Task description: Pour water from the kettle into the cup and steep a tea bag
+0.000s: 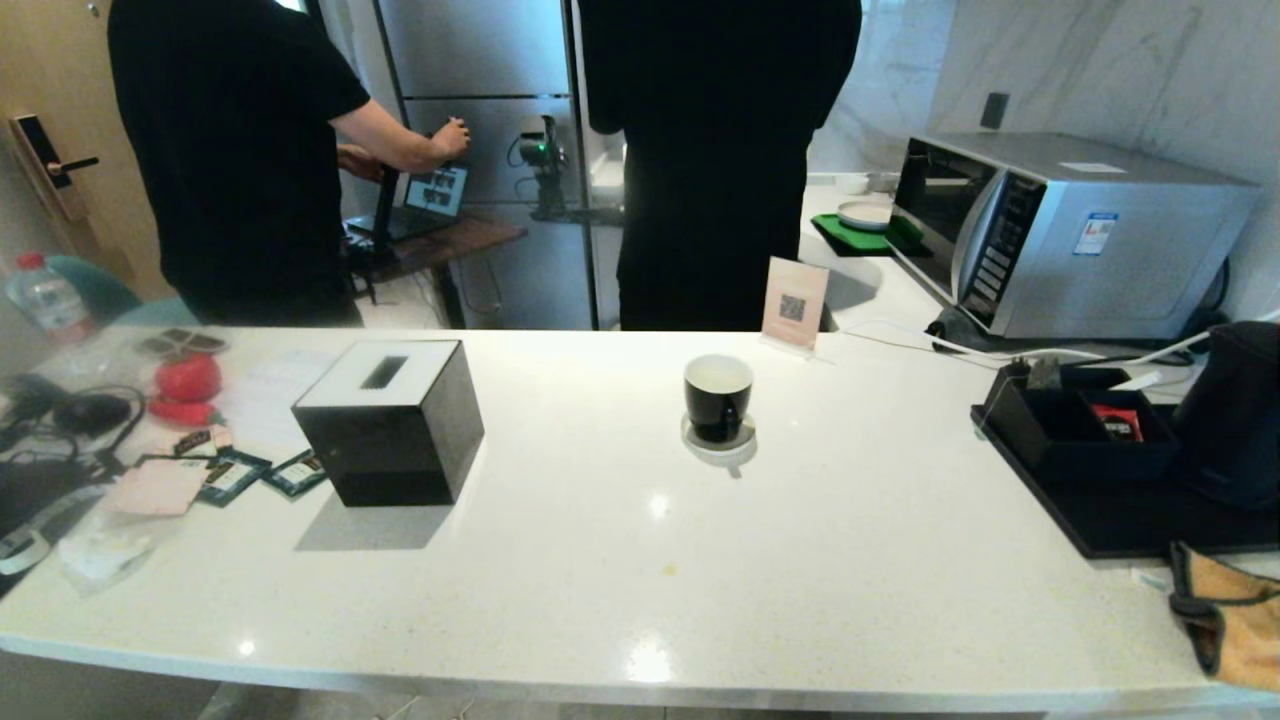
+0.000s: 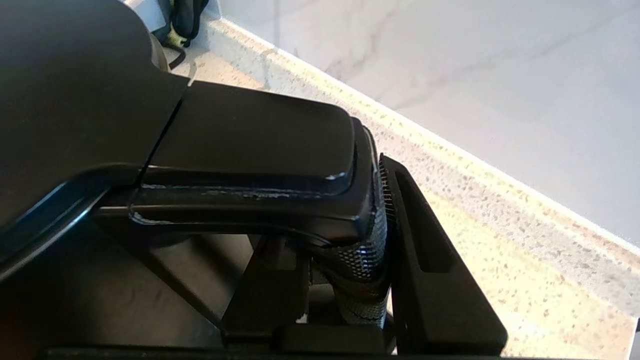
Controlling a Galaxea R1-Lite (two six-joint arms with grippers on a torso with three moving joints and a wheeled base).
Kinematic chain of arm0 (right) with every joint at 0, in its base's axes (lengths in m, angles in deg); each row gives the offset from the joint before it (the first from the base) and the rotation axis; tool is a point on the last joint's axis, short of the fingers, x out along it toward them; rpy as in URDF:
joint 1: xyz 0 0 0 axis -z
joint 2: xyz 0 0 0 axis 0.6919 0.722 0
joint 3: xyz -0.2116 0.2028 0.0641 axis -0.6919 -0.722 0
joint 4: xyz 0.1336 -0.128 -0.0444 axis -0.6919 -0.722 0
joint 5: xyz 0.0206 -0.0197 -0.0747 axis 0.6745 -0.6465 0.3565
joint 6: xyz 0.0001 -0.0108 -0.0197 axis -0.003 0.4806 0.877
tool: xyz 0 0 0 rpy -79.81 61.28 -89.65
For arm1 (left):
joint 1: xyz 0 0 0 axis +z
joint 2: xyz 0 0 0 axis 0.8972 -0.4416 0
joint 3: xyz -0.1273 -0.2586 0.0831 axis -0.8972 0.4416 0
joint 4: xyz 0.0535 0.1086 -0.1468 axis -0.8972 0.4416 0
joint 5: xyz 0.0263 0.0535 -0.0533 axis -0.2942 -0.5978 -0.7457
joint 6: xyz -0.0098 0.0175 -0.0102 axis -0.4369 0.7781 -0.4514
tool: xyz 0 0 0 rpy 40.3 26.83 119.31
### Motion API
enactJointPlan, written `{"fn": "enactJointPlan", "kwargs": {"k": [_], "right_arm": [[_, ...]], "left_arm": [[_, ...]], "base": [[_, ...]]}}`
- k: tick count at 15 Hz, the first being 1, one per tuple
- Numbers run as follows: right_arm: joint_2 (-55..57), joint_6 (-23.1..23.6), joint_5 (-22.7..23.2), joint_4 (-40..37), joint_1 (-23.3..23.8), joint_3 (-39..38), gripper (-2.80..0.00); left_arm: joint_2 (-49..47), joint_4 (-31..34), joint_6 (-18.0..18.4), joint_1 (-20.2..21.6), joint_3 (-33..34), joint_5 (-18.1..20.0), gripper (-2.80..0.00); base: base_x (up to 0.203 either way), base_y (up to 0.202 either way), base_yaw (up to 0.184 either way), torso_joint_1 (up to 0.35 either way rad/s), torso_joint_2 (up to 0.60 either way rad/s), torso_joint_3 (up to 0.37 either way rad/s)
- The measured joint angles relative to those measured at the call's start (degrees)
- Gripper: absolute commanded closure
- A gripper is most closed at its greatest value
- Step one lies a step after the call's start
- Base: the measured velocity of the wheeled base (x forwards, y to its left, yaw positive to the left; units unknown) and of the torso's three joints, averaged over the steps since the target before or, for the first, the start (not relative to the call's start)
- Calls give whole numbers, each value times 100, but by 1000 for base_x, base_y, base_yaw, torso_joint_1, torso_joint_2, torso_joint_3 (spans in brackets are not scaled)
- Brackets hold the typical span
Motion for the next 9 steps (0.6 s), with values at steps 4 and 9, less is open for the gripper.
{"fn": "enactJointPlan", "kwargs": {"k": [4, 9], "right_arm": [[-13, 7, -11, 21, -14, -33, -280], [-31, 16, -18, -22, -13, -53, -280]], "left_arm": [[0, 0, 0, 0, 0, 0, 0], [0, 0, -2, 0, 0, 0, 0]], "base": [[0, 0, 0, 0, 0, 0], [0, 0, 0, 0, 0, 0]]}}
